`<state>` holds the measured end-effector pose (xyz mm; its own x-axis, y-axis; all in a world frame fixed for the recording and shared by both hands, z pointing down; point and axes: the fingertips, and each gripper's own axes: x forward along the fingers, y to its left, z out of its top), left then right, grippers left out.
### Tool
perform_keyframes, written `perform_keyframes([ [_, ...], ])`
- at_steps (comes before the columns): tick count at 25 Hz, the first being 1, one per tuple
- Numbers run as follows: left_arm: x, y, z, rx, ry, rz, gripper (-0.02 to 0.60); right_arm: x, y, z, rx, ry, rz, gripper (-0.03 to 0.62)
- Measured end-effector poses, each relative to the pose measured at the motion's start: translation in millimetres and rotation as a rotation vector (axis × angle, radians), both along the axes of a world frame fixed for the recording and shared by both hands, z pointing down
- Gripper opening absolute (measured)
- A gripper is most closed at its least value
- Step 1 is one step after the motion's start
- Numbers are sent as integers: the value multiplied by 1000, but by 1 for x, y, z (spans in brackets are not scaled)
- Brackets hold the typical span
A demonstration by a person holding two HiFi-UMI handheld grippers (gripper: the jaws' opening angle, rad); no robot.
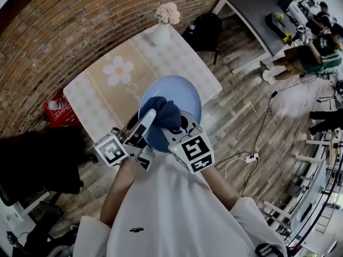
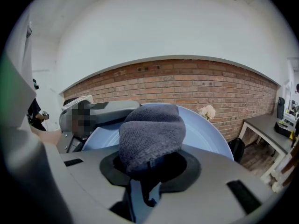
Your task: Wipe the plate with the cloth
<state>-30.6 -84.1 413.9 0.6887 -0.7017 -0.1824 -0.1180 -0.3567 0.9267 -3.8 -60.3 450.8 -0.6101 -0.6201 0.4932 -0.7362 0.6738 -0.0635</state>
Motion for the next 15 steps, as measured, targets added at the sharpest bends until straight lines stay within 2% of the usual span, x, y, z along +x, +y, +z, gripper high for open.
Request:
perform_keyframes([
  [4, 1, 6, 13, -31, -24, 1, 259, 10, -9, 1, 15, 7, 20, 132],
  [13, 4, 16, 26, -28, -9, 11, 259, 55, -29, 16, -6, 10, 148, 132],
  [15, 7, 15, 16, -28, -14, 9, 259, 67, -32, 20, -10, 19, 177, 132],
])
